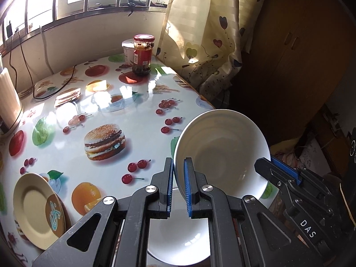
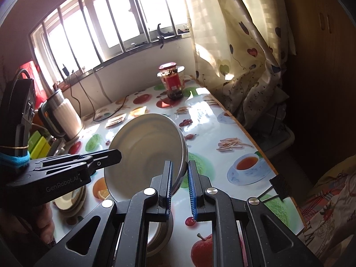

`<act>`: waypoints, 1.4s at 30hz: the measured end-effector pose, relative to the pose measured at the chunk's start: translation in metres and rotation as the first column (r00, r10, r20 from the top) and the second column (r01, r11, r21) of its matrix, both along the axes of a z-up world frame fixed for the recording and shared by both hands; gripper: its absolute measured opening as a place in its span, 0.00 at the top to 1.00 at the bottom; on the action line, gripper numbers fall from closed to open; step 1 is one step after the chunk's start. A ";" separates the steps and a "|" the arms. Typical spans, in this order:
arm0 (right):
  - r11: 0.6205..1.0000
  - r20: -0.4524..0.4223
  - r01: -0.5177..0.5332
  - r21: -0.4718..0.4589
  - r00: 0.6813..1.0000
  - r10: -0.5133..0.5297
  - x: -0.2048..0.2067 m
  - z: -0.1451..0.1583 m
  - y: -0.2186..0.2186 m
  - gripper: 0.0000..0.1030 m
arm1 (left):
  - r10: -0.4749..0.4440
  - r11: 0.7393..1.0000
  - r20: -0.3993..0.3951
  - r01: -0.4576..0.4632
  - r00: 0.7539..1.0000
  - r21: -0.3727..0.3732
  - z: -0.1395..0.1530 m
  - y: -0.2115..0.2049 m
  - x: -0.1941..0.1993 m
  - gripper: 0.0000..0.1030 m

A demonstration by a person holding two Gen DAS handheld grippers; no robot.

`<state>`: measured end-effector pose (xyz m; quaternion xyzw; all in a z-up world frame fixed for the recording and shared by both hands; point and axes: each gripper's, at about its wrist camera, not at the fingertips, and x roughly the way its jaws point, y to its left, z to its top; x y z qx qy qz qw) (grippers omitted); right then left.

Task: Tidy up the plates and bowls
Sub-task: 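Carry the gripped white bowl toward the nested bowls with both tools, then lower the gripped white bowl into the nested bowls with both tools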

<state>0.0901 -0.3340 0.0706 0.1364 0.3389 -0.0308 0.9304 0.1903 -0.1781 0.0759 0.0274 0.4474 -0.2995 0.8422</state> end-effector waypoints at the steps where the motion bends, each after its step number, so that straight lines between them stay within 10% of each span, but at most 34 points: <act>1: 1.000 -0.001 -0.002 -0.003 1.000 0.002 -0.002 0.000 0.002 0.86 | 0.004 1.000 -0.002 -0.004 1.000 -0.002 -0.001 0.003 -0.002 0.91; 42: 0.993 -0.105 -0.101 0.054 0.989 0.106 -0.024 -0.044 0.049 0.86 | 0.108 0.994 -0.114 -0.108 0.988 0.005 -0.040 0.059 -0.041 0.91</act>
